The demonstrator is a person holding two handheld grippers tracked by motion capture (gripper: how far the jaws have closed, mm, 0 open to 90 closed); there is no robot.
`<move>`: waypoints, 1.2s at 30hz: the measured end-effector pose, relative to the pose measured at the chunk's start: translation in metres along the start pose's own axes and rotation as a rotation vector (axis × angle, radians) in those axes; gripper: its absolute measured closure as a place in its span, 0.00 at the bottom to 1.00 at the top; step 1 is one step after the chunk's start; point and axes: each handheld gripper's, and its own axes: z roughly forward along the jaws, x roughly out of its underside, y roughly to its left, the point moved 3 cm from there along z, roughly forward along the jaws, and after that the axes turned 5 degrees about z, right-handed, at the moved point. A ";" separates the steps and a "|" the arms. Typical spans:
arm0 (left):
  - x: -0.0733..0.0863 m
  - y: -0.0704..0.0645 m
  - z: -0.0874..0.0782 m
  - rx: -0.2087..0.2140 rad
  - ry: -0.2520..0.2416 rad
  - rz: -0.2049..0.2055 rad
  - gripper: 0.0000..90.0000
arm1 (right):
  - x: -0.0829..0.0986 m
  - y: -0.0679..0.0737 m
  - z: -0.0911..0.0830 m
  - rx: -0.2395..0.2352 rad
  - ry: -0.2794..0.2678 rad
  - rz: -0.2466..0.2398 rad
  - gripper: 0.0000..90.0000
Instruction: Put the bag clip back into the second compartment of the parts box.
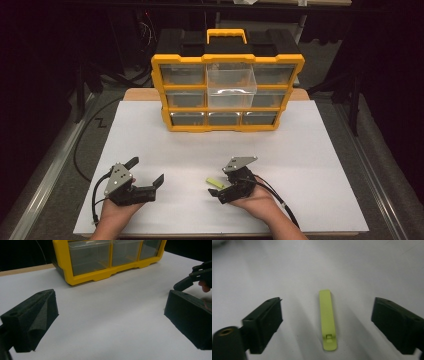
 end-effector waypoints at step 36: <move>0.000 -0.003 0.007 0.014 -0.014 0.003 0.01 | 0.002 0.005 0.011 0.035 0.041 -0.111 0.85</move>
